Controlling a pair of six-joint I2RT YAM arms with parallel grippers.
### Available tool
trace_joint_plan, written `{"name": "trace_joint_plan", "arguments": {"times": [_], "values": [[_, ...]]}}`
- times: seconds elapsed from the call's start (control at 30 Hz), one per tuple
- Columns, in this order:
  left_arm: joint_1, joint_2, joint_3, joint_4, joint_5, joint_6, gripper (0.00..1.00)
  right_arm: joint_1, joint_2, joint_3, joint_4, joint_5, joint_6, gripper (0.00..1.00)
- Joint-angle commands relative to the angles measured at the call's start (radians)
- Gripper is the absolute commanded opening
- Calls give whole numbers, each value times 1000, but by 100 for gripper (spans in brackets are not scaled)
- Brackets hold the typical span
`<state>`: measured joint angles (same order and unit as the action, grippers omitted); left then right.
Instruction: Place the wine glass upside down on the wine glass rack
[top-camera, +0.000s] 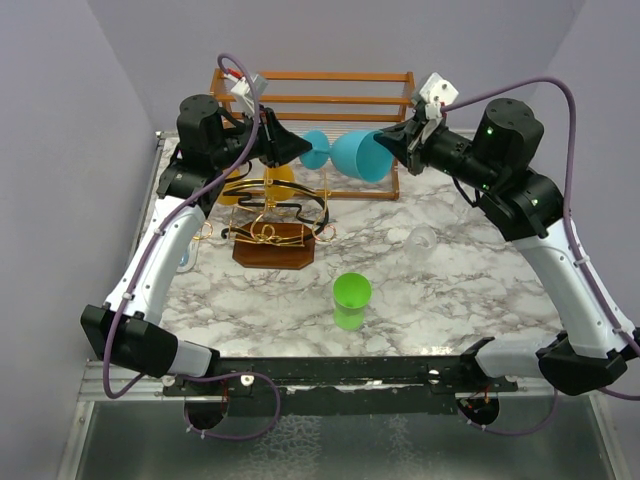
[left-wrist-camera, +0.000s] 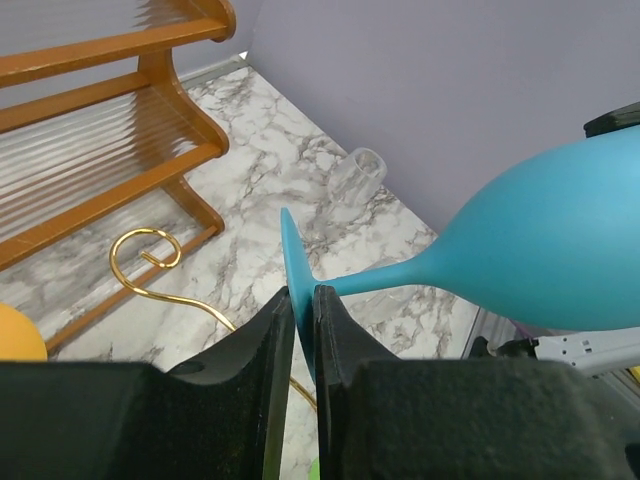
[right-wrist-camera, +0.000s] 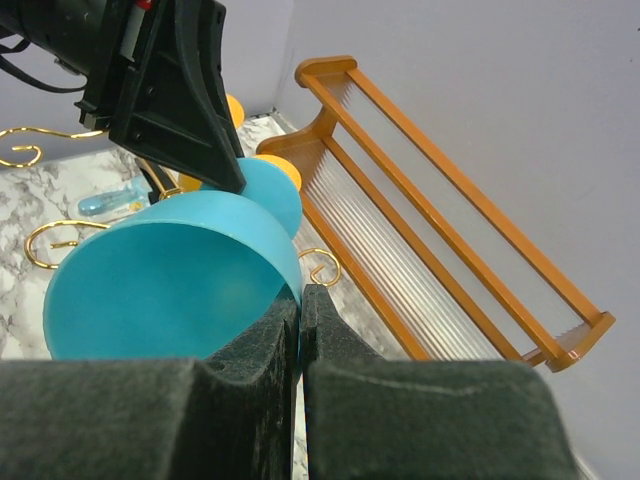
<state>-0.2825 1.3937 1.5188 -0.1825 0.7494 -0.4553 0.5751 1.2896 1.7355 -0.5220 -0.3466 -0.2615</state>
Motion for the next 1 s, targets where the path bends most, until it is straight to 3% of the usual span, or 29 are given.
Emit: {"name": "trace_joint_plan", "arguments": {"times": [0.0, 0.1, 0.27, 0.53, 0.97], "values": [[11, -22, -9, 44, 41, -21, 14, 4, -20, -15, 28, 3, 5, 1], [15, -22, -12, 42, 41, -23, 0, 4, -17, -18, 28, 0, 1, 1], [28, -28, -8, 28, 37, -15, 0, 4, -24, -37, 32, 19, -24, 4], [91, -56, 16, -23, -44, 66, 0, 4, -72, -153, 71, 122, -99, 61], [53, -40, 192, -182, -497, 435, 0, -70, -193, -309, 108, 307, -193, 93]]}}
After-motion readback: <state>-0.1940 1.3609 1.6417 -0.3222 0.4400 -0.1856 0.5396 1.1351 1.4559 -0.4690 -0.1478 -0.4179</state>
